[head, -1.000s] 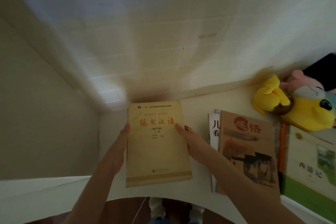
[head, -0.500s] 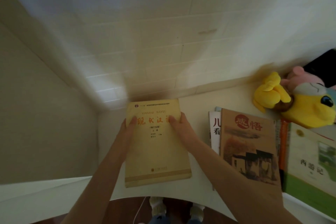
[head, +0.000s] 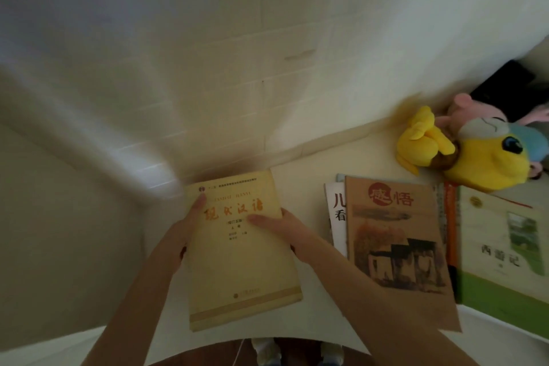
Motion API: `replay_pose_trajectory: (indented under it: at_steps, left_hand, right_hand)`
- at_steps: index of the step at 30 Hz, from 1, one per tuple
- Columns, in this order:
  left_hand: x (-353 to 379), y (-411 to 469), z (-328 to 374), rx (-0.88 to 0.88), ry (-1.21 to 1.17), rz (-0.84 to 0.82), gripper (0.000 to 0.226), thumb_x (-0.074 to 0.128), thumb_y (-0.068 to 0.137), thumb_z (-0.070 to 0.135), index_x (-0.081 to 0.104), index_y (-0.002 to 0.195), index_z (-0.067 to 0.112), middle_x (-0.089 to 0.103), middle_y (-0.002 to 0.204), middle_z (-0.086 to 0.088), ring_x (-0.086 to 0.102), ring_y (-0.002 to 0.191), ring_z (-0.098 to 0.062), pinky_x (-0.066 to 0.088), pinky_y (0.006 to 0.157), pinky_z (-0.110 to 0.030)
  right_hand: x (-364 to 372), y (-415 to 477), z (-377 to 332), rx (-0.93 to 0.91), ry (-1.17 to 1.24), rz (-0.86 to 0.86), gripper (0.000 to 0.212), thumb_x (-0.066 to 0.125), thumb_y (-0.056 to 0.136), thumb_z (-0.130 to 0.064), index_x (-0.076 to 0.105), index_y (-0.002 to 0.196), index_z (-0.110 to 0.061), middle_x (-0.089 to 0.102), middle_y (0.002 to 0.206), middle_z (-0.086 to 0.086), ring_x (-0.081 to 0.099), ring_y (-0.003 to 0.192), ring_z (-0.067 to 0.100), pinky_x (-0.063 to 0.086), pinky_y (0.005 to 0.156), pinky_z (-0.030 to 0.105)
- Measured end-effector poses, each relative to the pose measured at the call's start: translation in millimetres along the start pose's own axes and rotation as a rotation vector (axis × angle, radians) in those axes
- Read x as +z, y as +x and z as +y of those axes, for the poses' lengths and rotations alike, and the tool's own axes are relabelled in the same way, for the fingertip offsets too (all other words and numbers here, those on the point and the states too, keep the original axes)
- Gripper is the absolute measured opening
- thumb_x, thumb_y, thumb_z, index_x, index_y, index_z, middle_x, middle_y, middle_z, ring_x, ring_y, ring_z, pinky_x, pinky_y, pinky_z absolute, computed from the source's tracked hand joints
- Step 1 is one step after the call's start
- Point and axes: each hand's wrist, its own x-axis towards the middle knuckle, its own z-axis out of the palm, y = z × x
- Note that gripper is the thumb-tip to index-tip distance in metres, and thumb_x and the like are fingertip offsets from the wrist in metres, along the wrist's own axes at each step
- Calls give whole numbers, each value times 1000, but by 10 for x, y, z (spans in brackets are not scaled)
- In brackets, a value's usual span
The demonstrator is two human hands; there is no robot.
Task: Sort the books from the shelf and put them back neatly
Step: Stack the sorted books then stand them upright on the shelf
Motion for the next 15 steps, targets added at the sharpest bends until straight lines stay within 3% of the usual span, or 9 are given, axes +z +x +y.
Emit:
replay_pose_trajectory:
  at_steps: [2, 6, 11, 15]
  left_hand:
    - [-34, 30, 10, -6, 5, -11, 64, 63, 69, 62, 67, 107, 11, 73, 99, -15, 70, 92, -35, 52, 90, -54]
    - [-67, 41, 58, -50, -64, -65, 44, 52, 88, 48, 64, 105, 9, 75, 90, -13, 73, 75, -26, 60, 62, -41]
    - [-166, 41, 98, -85, -79, -38, 63, 60, 74, 47, 59, 121, 4, 69, 111, -19, 67, 99, -35, 49, 87, -50]
    - [-143, 3, 97, -90, -51, -9, 64, 61, 75, 46, 58, 124, 5, 67, 115, -20, 62, 108, -37, 43, 99, -55]
  right_hand:
    - [-20, 47, 24, 12, -4, -14, 87, 90, 48, -51, 60, 121, -15, 72, 108, 3, 71, 94, 21, 57, 85, 42]
    - [-82, 86, 25, 30, 17, -9, 79, 91, 52, -41, 58, 119, -15, 72, 107, 3, 71, 93, 23, 57, 84, 43]
    - [-141, 97, -7, 41, 23, -129, 72, 88, 60, -36, 59, 122, -14, 71, 112, 5, 68, 102, 25, 54, 92, 44]
    - [-140, 88, -3, 34, -3, -130, 64, 86, 65, -34, 61, 121, -16, 70, 113, 4, 69, 101, 23, 55, 90, 42]
